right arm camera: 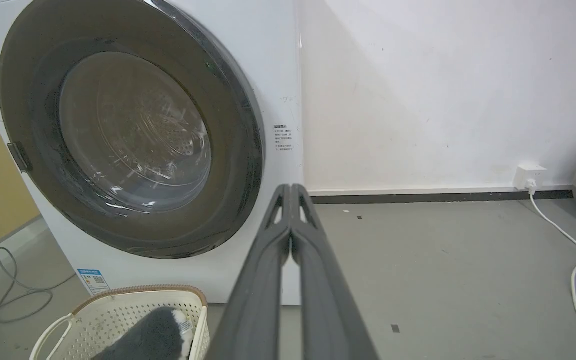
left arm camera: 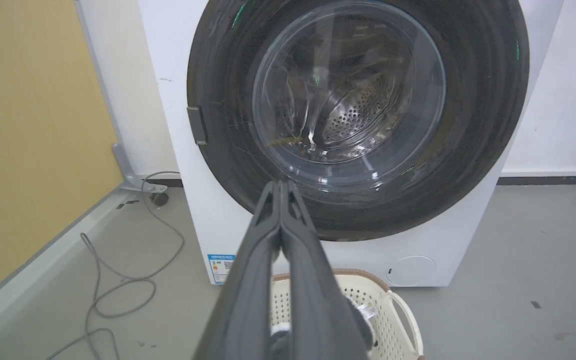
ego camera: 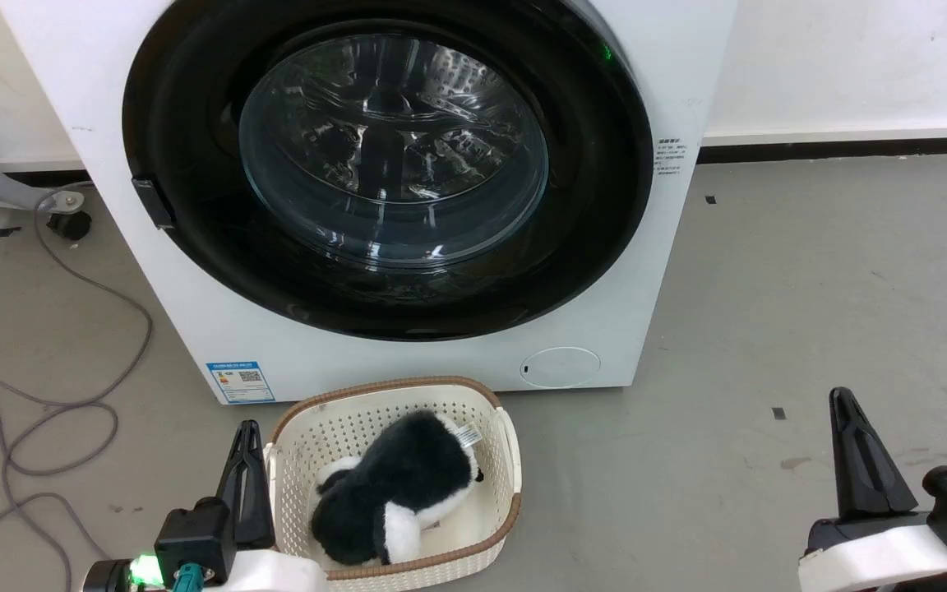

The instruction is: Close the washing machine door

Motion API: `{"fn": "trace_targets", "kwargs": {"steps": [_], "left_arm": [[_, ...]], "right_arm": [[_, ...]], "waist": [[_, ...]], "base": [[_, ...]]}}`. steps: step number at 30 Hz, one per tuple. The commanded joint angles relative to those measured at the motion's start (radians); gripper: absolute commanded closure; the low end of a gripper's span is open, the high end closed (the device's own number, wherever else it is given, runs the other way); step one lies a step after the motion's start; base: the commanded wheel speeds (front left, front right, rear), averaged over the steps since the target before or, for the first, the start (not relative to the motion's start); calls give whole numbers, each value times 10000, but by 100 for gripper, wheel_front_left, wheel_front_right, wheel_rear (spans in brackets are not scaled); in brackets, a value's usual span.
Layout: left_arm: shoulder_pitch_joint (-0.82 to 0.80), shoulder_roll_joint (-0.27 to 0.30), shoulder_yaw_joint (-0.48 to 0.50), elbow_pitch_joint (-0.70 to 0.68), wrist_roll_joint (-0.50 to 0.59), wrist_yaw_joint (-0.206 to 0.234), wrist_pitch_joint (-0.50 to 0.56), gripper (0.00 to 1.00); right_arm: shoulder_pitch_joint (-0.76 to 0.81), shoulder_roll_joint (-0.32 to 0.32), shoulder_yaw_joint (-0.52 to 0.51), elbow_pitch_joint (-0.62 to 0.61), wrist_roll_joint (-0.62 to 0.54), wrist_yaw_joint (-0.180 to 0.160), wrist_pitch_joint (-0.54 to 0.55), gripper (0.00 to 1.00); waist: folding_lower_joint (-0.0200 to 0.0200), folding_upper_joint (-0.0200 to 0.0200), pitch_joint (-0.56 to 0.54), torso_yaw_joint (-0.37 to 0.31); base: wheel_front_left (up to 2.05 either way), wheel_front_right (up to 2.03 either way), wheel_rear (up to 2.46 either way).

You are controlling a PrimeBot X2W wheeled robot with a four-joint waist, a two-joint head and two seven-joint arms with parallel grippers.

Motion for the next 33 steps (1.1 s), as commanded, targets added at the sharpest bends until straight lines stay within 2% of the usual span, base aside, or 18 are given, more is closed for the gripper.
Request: {"fn": "trace_targets", "kwargs": {"steps": [1,33], "left_arm": [[-20,0,23,-34,24,-65,43,100],[-113,2,136,-249,145,-418,697,100]], "right_arm": [[2,3,33,-48,-32,-1,42,100],[12,17,315,-267,-301,-3,698,100]], "waist": [[1,-1,1,8],[1,-1,-4,206]], "base": [[0,0,0],[0,0,0]]}}
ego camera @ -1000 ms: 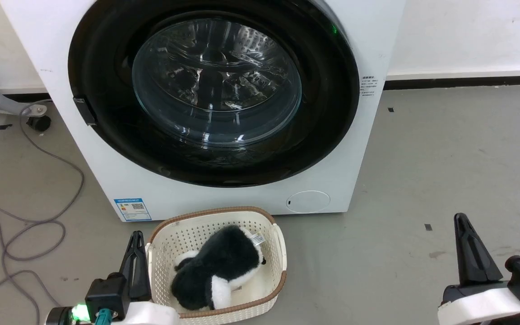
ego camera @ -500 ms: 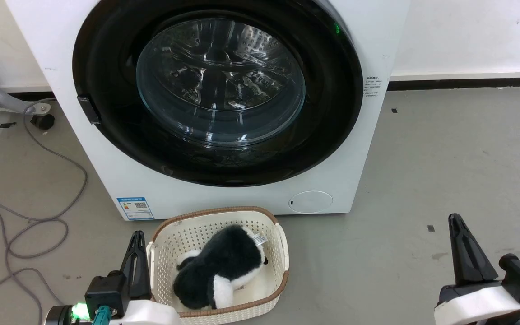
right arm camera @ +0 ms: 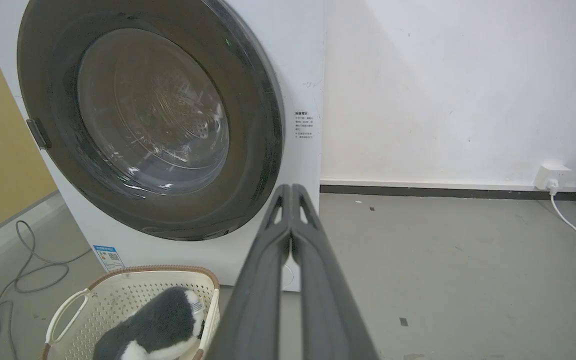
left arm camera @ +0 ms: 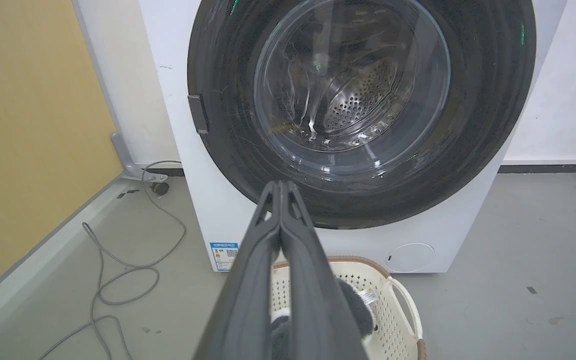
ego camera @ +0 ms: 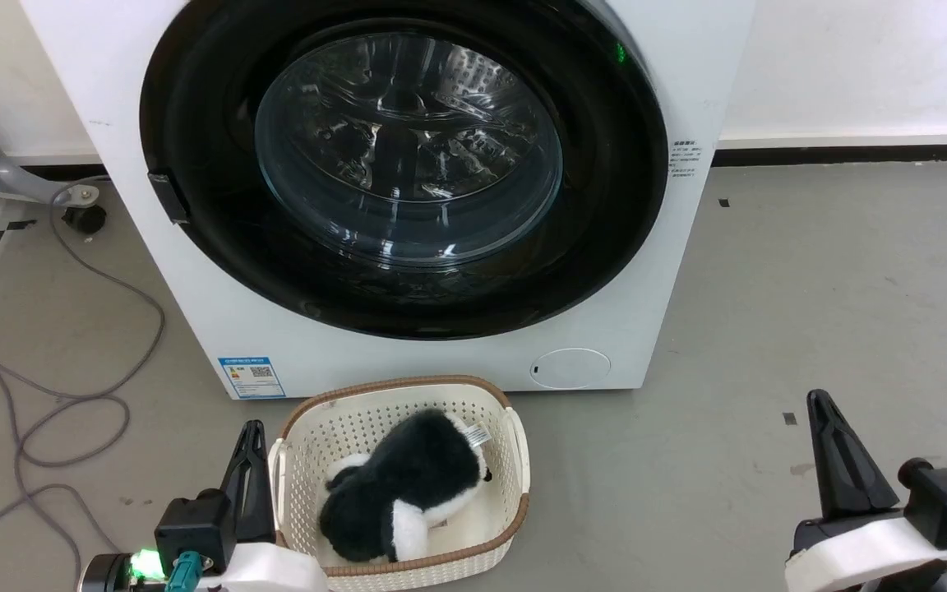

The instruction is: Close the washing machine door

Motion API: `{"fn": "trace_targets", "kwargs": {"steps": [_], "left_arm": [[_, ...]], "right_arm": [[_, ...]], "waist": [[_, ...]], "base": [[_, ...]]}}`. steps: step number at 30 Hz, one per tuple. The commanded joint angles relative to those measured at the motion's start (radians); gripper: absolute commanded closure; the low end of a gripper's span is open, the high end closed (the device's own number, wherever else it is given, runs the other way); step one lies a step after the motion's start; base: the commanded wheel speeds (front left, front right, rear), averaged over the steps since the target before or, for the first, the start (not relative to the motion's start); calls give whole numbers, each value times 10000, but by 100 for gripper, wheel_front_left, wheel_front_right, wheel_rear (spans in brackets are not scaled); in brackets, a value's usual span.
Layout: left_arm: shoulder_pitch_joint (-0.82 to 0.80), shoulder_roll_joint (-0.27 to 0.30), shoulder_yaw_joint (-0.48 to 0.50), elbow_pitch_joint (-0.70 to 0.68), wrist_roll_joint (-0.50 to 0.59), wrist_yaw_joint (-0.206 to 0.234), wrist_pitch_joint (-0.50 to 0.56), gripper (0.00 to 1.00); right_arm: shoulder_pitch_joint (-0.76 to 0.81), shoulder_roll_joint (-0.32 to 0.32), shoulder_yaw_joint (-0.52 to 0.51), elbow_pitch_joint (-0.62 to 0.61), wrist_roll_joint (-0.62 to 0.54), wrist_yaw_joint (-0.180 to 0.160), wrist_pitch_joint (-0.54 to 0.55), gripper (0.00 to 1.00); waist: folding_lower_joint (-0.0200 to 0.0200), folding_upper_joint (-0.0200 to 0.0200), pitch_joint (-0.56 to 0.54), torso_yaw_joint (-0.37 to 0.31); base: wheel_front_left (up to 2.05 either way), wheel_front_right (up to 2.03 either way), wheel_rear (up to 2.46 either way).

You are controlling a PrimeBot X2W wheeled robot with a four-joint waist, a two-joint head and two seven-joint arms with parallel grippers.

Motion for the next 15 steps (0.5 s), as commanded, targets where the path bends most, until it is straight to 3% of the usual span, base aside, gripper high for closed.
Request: {"fn": "trace_targets", "kwargs": {"steps": [1,15], "left_arm": [[-110,2,34,-74,95,-68,63,100],[-150,2,84,-169,148,-223,350,100]], "right_arm": [[13,17,44,-82,-79,-3,40,100],[17,24,167,-178,-197,-4,328,100]], "waist": [[0,0,0,9],[0,0,-2,96]], "base": [[0,0,0],[0,0,0]]}}
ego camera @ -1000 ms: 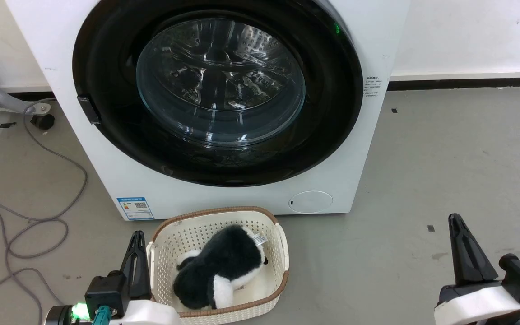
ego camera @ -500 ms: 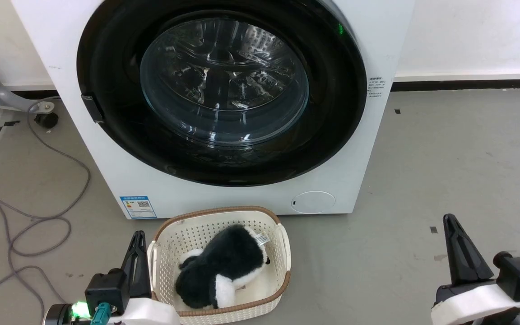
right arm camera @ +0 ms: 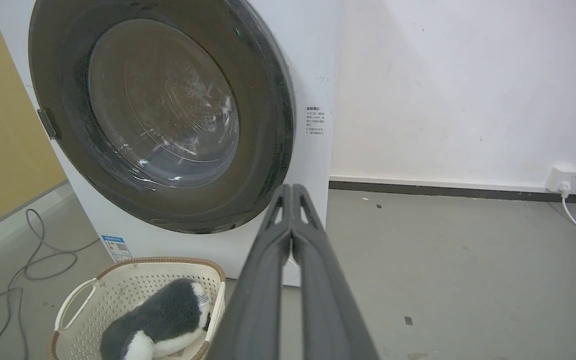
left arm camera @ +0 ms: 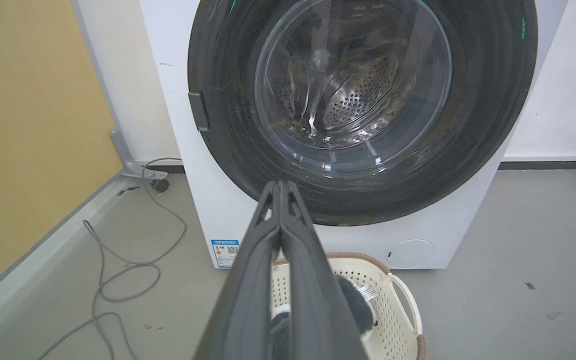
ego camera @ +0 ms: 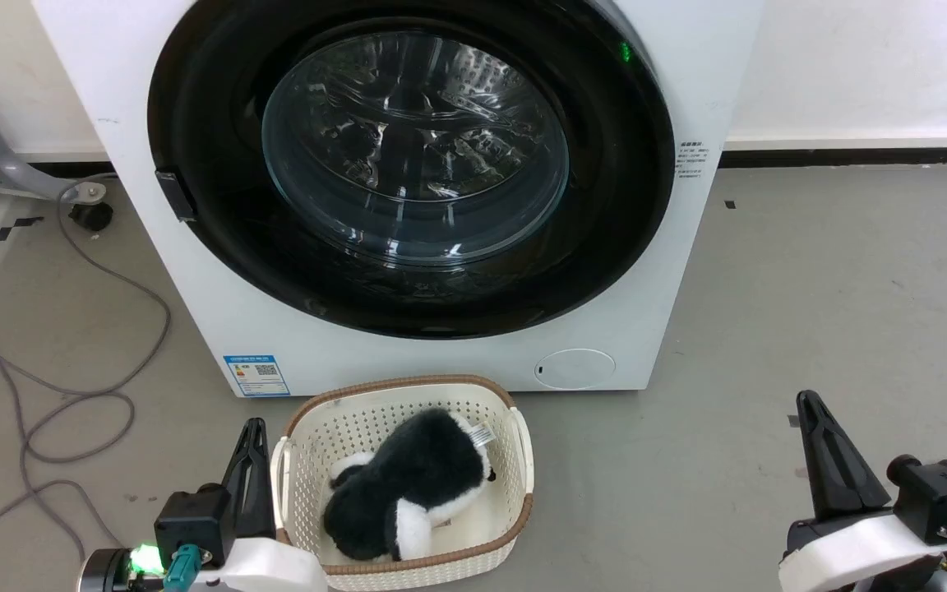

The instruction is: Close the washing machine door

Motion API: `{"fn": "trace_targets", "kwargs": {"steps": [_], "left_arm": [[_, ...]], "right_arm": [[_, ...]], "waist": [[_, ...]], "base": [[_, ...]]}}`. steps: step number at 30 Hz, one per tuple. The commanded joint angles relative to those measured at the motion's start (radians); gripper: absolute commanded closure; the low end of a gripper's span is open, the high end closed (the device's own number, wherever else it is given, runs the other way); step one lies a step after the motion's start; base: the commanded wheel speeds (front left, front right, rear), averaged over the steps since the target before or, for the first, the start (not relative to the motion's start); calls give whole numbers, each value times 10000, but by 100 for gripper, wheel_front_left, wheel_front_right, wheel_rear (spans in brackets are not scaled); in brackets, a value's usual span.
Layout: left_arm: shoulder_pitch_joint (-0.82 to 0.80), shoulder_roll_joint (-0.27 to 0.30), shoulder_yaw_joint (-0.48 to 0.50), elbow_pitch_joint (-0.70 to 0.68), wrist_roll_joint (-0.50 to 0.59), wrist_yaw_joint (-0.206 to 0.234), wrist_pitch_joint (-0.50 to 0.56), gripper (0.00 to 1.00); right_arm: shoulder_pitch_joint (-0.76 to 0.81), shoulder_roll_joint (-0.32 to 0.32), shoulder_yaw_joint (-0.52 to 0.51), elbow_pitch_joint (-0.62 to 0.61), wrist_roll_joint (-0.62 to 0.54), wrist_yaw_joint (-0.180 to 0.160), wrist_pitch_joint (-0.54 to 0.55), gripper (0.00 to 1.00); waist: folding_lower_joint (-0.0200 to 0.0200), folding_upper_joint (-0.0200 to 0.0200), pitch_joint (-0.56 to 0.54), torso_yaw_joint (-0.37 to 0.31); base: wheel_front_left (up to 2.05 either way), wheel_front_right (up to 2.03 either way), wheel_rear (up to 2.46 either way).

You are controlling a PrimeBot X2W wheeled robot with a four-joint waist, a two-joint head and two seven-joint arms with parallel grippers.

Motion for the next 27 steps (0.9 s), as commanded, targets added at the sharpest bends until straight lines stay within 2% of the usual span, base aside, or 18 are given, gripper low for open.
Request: {"fn": "trace_targets", "kwargs": {"steps": [1,27], "left_arm": [[-124,2,32,-64,100,-58,66,100],[-196,3,121,-233,195,-333,577,100]], "right_arm": [[17,24,36,-85,-106,-4,61,100],[25,35,256,-257,-317,-6,574,100]], "waist": [[0,-1,0,10],[0,-1,-4,165]], "base": [[0,0,0],[0,0,0]]}}
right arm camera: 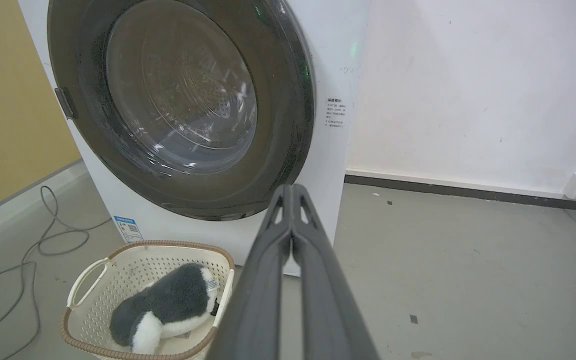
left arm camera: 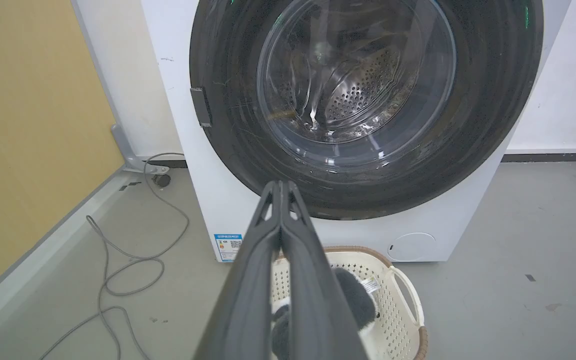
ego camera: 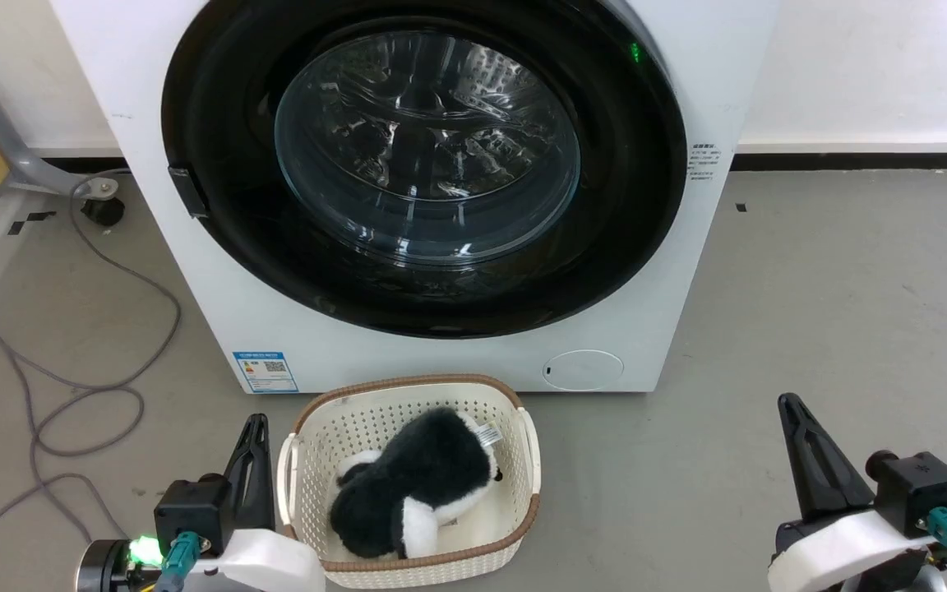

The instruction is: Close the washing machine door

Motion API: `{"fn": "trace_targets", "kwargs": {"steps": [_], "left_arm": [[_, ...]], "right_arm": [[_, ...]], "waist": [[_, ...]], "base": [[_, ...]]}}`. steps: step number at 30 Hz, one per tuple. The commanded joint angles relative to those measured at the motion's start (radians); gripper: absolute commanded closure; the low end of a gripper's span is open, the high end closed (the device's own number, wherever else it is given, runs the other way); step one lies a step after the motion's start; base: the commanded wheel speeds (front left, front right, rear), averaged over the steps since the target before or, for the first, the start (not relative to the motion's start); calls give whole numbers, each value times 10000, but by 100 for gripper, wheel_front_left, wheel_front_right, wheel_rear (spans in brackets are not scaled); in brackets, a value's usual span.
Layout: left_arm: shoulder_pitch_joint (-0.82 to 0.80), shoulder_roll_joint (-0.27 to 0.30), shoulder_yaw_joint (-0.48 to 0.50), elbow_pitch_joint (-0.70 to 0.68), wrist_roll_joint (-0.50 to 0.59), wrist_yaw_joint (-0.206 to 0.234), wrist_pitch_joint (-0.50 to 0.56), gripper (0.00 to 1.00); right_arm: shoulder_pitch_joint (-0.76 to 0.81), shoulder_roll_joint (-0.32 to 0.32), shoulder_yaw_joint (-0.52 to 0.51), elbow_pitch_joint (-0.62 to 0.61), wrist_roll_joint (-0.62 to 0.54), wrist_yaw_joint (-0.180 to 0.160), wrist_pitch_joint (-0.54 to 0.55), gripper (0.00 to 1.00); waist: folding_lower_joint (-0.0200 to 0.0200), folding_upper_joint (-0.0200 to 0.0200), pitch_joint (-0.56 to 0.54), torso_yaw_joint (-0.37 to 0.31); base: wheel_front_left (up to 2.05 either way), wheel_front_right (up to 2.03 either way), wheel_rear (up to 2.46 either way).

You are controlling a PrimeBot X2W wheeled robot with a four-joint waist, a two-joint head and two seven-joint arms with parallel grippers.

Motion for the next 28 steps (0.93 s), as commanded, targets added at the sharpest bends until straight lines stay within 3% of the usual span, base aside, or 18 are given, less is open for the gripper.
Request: {"fn": "trace_targets", "kwargs": {"steps": [1,28], "left_arm": [[-121,3,21,-50,95,-76,54,100],[-199,4,116,-232,197,-373,606,100]], "right_arm": [[26,35,35,-89,-26,-6,68,100],[34,47,273,-274,-253,-8,622,100]], "waist": [[0,0,0,5],[0,0,-4,173]], "base": [[0,0,0],[0,0,0]]}}
